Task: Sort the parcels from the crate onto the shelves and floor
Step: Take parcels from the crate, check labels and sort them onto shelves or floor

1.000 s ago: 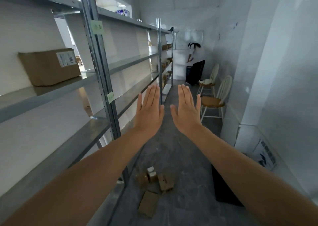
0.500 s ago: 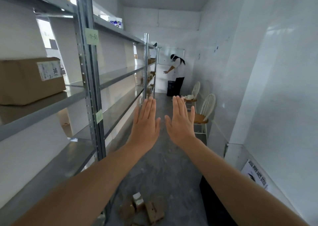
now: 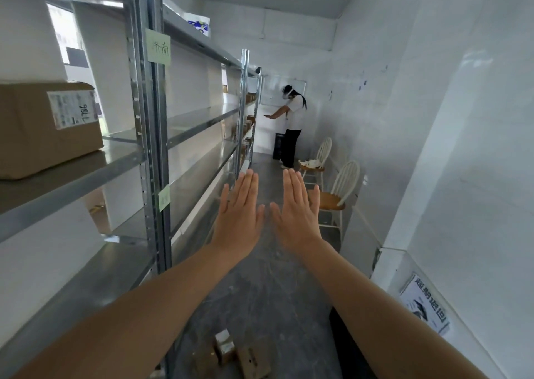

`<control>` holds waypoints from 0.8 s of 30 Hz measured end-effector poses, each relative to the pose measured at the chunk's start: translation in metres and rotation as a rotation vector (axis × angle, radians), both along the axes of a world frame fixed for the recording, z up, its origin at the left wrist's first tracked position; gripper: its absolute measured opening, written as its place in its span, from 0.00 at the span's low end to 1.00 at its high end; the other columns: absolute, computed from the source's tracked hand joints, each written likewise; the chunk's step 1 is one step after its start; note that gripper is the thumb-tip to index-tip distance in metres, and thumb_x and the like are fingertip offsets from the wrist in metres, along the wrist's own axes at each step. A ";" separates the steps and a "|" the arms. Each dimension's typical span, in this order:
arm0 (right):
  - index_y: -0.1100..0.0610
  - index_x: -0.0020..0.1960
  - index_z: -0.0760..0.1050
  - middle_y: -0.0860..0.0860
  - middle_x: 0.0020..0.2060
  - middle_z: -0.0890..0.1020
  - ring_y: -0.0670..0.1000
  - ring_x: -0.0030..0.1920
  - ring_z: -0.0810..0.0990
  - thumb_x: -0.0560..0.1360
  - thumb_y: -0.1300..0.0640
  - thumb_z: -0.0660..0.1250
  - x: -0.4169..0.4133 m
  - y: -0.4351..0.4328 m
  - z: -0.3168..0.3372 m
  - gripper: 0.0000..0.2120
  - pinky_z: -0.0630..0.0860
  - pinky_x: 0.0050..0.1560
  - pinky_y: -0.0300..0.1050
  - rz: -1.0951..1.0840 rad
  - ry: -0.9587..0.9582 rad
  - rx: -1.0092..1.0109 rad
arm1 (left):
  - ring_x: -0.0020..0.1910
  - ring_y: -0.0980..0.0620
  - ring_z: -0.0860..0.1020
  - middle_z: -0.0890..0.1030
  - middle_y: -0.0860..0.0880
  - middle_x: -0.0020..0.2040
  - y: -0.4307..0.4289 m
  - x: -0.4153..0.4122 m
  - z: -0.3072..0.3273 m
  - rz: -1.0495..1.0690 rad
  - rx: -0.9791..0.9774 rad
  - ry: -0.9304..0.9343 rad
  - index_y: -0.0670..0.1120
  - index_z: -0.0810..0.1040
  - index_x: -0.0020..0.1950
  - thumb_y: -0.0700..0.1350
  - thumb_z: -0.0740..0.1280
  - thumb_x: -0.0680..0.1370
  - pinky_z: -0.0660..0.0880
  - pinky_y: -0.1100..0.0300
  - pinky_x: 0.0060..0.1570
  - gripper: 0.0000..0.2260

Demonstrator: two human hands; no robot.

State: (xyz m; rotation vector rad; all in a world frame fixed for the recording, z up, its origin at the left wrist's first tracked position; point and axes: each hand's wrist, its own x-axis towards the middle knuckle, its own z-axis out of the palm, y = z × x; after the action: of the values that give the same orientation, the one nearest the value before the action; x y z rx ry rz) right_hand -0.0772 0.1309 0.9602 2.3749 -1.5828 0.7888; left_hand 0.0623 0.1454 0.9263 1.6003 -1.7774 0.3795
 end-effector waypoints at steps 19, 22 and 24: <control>0.55 0.79 0.33 0.49 0.79 0.37 0.48 0.77 0.32 0.83 0.47 0.47 0.002 -0.141 -0.001 0.32 0.27 0.72 0.55 0.184 -0.075 -0.054 | 0.79 0.54 0.38 0.42 0.50 0.81 -0.095 0.001 0.044 0.230 -0.050 -0.145 0.46 0.41 0.81 0.50 0.49 0.84 0.40 0.49 0.78 0.28; 0.55 0.79 0.33 0.49 0.79 0.38 0.48 0.77 0.33 0.83 0.47 0.46 0.002 -0.163 -0.005 0.32 0.30 0.74 0.57 0.180 -0.101 -0.025 | 0.79 0.54 0.39 0.42 0.50 0.81 -0.113 -0.004 0.044 0.233 -0.052 -0.168 0.46 0.41 0.81 0.50 0.49 0.84 0.40 0.49 0.78 0.28; 0.55 0.79 0.32 0.49 0.79 0.37 0.48 0.77 0.33 0.83 0.47 0.46 0.004 -0.174 -0.010 0.32 0.31 0.75 0.58 0.205 -0.099 -0.010 | 0.79 0.55 0.39 0.42 0.51 0.81 -0.123 -0.005 0.042 0.240 -0.047 -0.155 0.47 0.41 0.80 0.50 0.50 0.84 0.41 0.49 0.78 0.28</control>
State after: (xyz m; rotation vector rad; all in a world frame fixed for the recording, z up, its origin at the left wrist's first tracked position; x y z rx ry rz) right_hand -0.0729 -0.0430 0.9506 2.5572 -1.3795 0.9641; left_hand 0.0573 0.0222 0.9683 1.7971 -1.6769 0.6691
